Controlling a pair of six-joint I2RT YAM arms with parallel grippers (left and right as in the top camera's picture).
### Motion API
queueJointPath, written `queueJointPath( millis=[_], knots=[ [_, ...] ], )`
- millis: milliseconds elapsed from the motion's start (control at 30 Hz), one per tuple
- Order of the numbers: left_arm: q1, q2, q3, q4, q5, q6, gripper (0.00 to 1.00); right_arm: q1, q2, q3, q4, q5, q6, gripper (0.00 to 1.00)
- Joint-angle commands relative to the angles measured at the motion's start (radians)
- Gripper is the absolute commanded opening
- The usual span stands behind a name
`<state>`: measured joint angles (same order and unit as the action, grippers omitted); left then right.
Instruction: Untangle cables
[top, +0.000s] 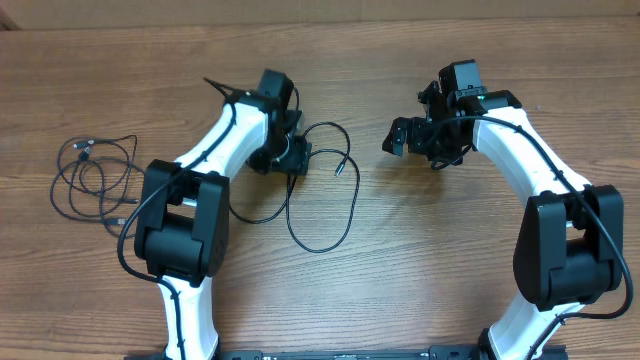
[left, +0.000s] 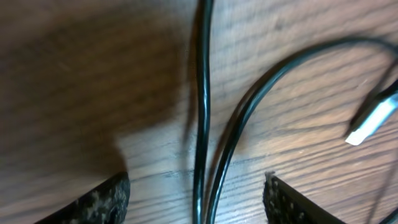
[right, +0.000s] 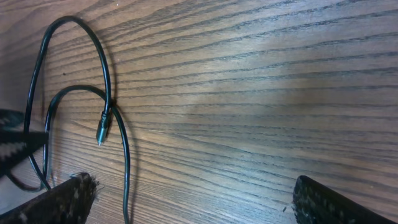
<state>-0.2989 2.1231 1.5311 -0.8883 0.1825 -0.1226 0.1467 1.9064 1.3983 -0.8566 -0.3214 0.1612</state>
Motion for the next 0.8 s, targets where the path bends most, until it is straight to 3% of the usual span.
queueJointPath(
  millis=[0, 267, 467, 567, 767],
  knots=[
    [-0.01, 0.003, -0.073, 0.027, -0.005, -0.025, 0.66, 0.003, -0.025, -0.004, 0.003, 0.007, 0.002, 1.0],
    [-0.01, 0.003, -0.18, 0.112, -0.005, -0.138, 0.68, 0.003, -0.025, -0.004, 0.003, 0.007, 0.002, 1.0],
    [-0.01, 0.003, -0.209, 0.188, -0.006, -0.227, 0.85, 0.003, -0.025, -0.004, 0.003, 0.007, 0.002, 1.0],
    [-0.01, 0.003, -0.214, 0.201, -0.006, -0.226, 0.8, 0.003, -0.025, -0.004, 0.003, 0.007, 0.002, 1.0],
    [-0.01, 0.003, -0.219, 0.211, -0.006, -0.226, 0.8, 0.003, -0.025, -0.004, 0.003, 0.007, 0.002, 1.0]
  ],
)
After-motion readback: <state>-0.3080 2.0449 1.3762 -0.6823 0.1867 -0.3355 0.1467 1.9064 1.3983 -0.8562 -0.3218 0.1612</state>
